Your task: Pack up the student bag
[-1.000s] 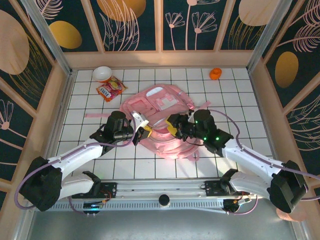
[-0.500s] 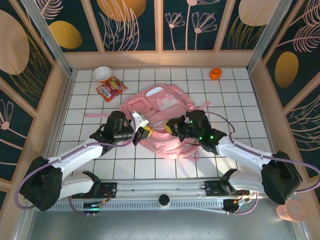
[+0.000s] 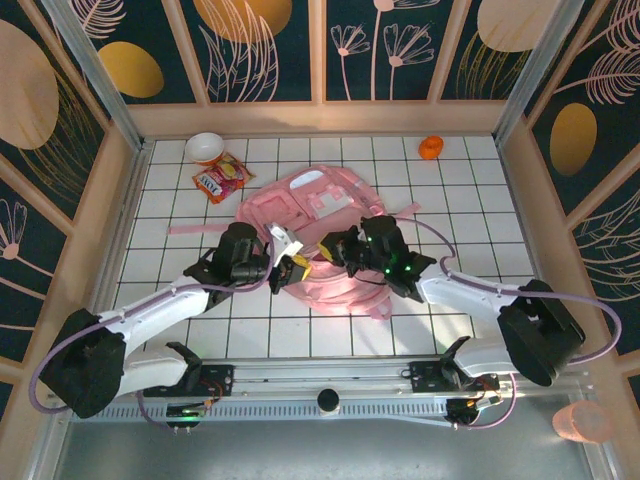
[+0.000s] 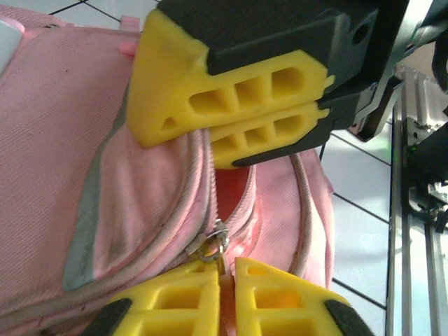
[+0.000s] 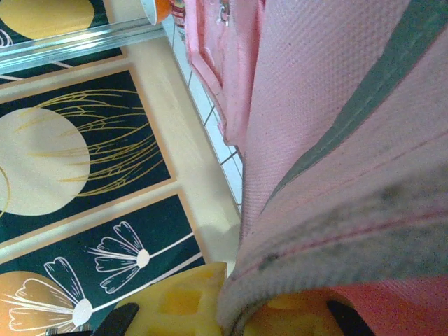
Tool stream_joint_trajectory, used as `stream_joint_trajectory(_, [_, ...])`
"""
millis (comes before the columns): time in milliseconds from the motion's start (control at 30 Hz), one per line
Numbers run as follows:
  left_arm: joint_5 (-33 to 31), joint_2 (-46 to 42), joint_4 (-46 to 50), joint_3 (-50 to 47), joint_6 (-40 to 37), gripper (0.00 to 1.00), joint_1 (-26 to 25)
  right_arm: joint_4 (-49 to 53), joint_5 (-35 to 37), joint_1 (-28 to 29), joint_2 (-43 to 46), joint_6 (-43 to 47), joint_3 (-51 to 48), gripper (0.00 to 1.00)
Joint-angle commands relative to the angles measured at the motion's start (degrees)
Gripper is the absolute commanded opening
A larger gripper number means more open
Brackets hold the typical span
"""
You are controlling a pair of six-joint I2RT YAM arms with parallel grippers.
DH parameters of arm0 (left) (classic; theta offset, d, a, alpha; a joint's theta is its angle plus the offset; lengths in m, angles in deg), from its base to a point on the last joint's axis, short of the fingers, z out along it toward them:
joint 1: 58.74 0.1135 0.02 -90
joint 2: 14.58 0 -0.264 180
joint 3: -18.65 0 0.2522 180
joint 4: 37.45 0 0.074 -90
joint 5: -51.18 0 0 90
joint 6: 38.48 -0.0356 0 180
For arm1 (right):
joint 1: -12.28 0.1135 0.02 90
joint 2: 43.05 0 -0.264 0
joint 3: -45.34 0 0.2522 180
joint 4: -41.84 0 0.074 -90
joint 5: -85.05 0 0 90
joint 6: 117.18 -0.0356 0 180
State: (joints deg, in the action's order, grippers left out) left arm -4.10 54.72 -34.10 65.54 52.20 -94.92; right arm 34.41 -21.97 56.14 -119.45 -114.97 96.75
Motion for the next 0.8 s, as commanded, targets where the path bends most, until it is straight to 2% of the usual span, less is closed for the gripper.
stream_joint_trajectory(0, [9.03,1.10,-8.08,4.07,2.47,0.15,-3.14,-3.35,0.34,-0.24,-2.04,2.45,2.41,0.00])
stream_joint_trajectory(67, [9.23,2.04,-7.97,4.64,2.43,0.23,-3.69,-2.11,-1.19,-0.83,-1.92,4.38,3.08,0.00])
stream_joint_trajectory(167, [9.00,0.84,-7.33,5.22,0.57,0.43,-3.75,1.83,-5.46,-2.85,-1.18,10.14,4.28,0.00])
stream_joint_trajectory(267, [3.14,-3.15,-7.20,4.28,-2.20,0.54,-3.80,6.51,-11.64,-5.66,-0.13,19.05,5.66,0.00])
stream_joint_trajectory(333, [-0.81,-6.09,-4.88,3.63,-7.11,0.60,-3.78,9.20,-16.84,-7.75,0.46,26.16,6.98,0.00])
stream_joint_trajectory(433, [-4.51,-8.27,2.96,5.57,-16.48,0.64,-3.79,15.76,-23.59,-10.61,0.25,36.10,9.72,0.00])
stream_joint_trajectory(533, [-7.93,-8.02,10.23,8.52,-24.54,0.66,-3.78,25.04,-26.49,-12.16,-0.43,47.07,13.43,0.00])
stream_joint_trajectory(633, [-10.18,-6.43,11.08,9.17,-30.27,0.67,-3.80,30.02,-30.30,-15.30,-1.74,54.37,15.81,0.00])
stream_joint_trajectory(767, [-10.11,-1.41,8.90,10.35,-33.38,0.65,-3.80,32.43,-34.23,-17.33,-3.11,57.95,17.76,0.00])
